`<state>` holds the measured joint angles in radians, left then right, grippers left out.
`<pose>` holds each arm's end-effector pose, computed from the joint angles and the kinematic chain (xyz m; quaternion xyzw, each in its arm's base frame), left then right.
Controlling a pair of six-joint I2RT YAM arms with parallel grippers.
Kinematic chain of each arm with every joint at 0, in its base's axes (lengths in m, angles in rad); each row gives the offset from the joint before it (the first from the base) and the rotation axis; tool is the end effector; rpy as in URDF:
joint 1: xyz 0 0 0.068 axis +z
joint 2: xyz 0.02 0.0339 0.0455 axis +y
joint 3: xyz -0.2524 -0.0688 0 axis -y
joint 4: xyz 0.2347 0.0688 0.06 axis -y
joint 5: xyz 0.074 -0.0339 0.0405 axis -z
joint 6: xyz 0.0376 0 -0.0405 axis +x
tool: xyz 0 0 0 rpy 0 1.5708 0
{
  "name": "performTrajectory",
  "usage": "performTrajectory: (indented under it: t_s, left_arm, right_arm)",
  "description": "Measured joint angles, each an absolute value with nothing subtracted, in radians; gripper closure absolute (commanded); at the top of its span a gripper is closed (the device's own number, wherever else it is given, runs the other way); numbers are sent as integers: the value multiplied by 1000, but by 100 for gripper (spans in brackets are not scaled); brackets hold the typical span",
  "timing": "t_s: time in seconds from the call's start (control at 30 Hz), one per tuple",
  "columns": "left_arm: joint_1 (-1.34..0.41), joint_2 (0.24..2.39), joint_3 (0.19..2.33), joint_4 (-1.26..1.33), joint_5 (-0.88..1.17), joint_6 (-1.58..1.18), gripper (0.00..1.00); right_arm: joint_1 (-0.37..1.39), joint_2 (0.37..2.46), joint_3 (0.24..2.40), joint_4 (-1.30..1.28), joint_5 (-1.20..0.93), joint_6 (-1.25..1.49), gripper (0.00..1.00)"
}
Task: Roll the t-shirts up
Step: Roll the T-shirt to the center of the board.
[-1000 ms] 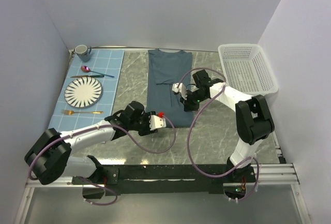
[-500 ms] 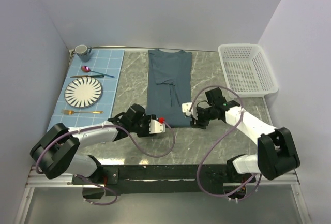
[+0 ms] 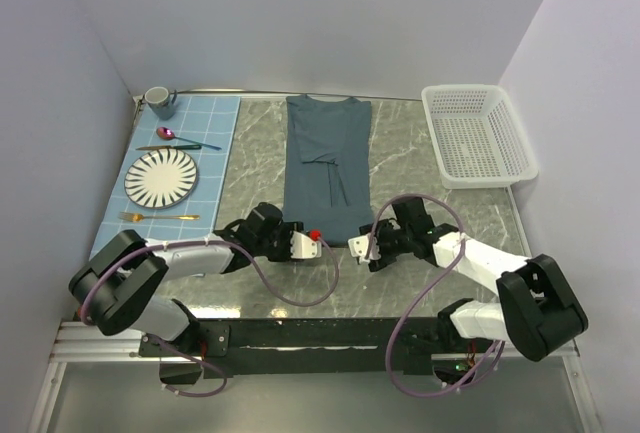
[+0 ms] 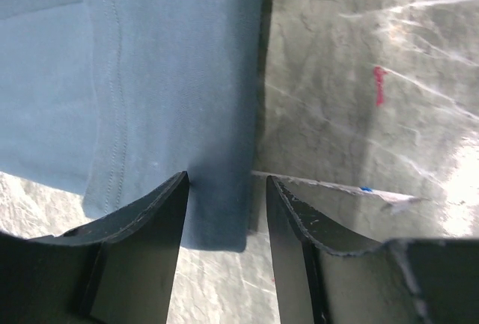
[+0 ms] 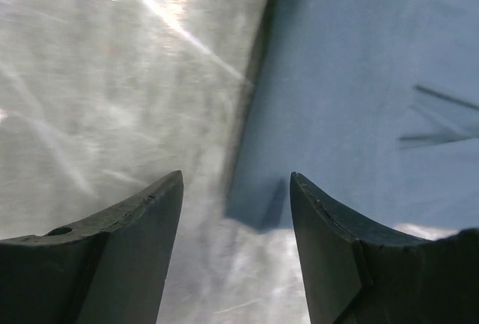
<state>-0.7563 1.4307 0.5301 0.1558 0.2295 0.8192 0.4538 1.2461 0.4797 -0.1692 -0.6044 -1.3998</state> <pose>0.1824 -0.1839 0.1418 0.6773 0.6093 -0.0923 0.4018 0.1816 0.1123 0.1487 -0.7811 0.4702 0.1159 0.3942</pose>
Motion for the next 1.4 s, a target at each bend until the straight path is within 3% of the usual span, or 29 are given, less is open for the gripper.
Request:
performTrajectory:
  t_s: [0.2,0.4,0.57,0.7,0.83,1.4]
  left_arm:
    - [-757,1446,532,183,223,823,50]
    - [-764,1449,533,176,225,853,58]
    - [-773,1461,532,174,213,880,77]
    - [-776,1481,533,190,196,897,93]
    - [-777,1488,544,181,193,887,99]
    - [-744,1479,815,-332,410,713,97]
  right_arm:
    - [457,1277,469,-90,-567,-1443,36]
    - [459,1318,471,-54,-560,-1487,46]
    - [463,1360,487,-37,-552,-1490,66]
    - [463,1404,529,-65,-533,-1469,88]
    - [462,1411,545,-97,-528,-1452,92]
    - [405,1364,777,-663,-637,-1309,93]
